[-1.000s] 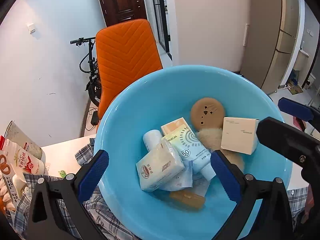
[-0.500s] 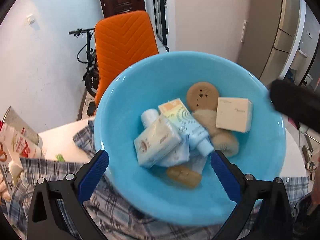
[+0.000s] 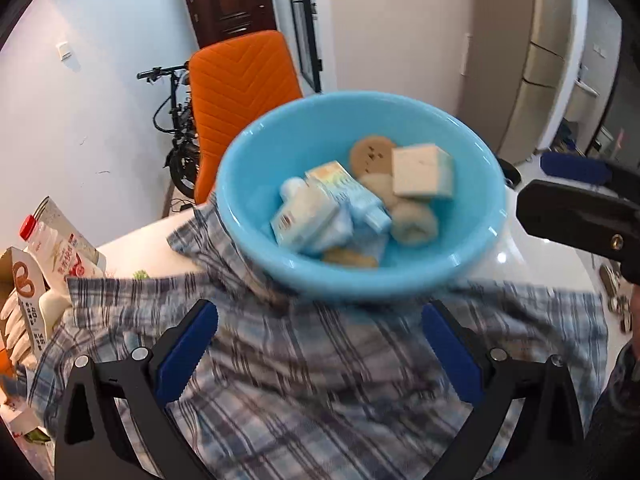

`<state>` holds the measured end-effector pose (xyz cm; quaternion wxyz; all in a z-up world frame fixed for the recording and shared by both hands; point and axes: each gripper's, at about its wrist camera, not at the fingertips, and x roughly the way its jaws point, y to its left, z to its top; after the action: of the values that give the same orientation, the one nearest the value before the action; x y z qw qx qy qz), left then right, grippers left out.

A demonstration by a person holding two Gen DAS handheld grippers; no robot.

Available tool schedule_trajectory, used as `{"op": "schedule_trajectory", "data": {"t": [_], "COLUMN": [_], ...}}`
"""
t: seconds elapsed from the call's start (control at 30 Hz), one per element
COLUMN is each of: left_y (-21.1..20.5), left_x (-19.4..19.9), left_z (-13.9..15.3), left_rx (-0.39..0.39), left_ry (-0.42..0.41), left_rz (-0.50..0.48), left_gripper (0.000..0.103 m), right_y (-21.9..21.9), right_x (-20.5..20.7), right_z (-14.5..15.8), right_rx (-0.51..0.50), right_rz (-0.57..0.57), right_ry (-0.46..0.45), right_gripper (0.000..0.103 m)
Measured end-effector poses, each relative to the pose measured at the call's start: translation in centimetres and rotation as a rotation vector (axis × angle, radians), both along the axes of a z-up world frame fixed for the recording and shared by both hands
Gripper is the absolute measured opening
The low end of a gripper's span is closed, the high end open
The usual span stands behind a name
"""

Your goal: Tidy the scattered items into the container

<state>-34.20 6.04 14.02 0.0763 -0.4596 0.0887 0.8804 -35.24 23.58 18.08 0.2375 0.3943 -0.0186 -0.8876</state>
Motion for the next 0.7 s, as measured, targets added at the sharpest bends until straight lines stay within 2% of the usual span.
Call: {"op": "schedule_trajectory", "data": {"t": [0.13, 0.37, 0.5, 0.7], "left_y": [0.4, 0.7, 0.3, -1.0], "left_x": [3.1, 8.7, 11.7, 16.3], "left_z": [0.3, 0.8, 0.4, -0.3], "left_rx": [-0.013, -0.047, -0.05, -0.032], "left_ry": [0.007, 0.036, 0.038, 0.047], "left_rz": [-0.021, -0.041, -0.046, -0.033], "left_gripper": [0.103, 0.103, 0.103, 0.103], "right_y": [0.0, 0.7, 0.3, -0.8], "right_x": [3.5, 7.8, 10.7, 15.0], "right_z": [0.0, -0.8, -1.1, -1.4], "right_rx": [0.052, 0.011, 0.037, 0.021], "right_rz": [0.006, 0.044, 0.039, 0.054], "right_ry": [0.012, -0.046, -0.03, -0.004], "right_gripper": [0.103, 0.103, 0.103, 0.103]}}
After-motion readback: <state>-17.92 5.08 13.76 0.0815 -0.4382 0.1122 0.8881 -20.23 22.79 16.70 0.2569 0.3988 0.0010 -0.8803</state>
